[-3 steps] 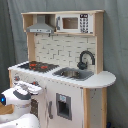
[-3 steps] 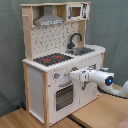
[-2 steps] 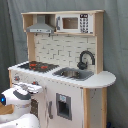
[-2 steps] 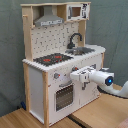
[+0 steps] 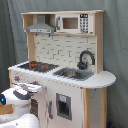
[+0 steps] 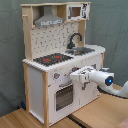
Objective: Play with the kitchen
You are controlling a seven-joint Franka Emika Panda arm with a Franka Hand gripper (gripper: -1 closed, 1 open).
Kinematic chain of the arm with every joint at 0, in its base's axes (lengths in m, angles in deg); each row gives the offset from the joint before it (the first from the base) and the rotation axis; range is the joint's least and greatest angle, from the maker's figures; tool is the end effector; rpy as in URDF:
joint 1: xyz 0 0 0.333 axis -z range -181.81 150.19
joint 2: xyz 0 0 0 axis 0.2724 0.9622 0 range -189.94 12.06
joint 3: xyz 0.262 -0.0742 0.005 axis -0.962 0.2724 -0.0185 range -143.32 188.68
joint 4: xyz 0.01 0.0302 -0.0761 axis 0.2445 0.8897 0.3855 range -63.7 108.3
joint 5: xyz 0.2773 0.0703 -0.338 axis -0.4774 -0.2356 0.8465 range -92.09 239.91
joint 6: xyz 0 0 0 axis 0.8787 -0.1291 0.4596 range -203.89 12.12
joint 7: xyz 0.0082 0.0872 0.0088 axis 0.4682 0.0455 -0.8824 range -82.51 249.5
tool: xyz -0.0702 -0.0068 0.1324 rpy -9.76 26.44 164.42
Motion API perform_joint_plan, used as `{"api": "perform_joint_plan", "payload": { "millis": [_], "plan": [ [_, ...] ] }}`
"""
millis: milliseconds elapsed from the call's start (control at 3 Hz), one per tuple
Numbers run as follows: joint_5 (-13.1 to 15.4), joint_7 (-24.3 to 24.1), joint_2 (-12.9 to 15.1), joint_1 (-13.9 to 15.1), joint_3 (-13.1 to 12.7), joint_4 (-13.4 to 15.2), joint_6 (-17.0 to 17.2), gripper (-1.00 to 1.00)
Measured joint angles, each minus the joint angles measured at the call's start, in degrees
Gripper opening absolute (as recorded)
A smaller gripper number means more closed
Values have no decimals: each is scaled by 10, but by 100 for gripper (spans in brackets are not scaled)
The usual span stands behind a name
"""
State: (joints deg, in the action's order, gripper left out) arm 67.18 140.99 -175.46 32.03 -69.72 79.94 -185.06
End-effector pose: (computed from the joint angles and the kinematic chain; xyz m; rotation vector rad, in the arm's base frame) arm 0.4679 0.3101 0.3195 0.5508 1.5420 0.5470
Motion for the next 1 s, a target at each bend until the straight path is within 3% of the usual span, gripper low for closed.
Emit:
{"api": "perform_joint_plan", "payload": {
  "millis": [1000],
  "plan": [
    [-8,-114,8,-94,17,11,109,100]
  ]
}}
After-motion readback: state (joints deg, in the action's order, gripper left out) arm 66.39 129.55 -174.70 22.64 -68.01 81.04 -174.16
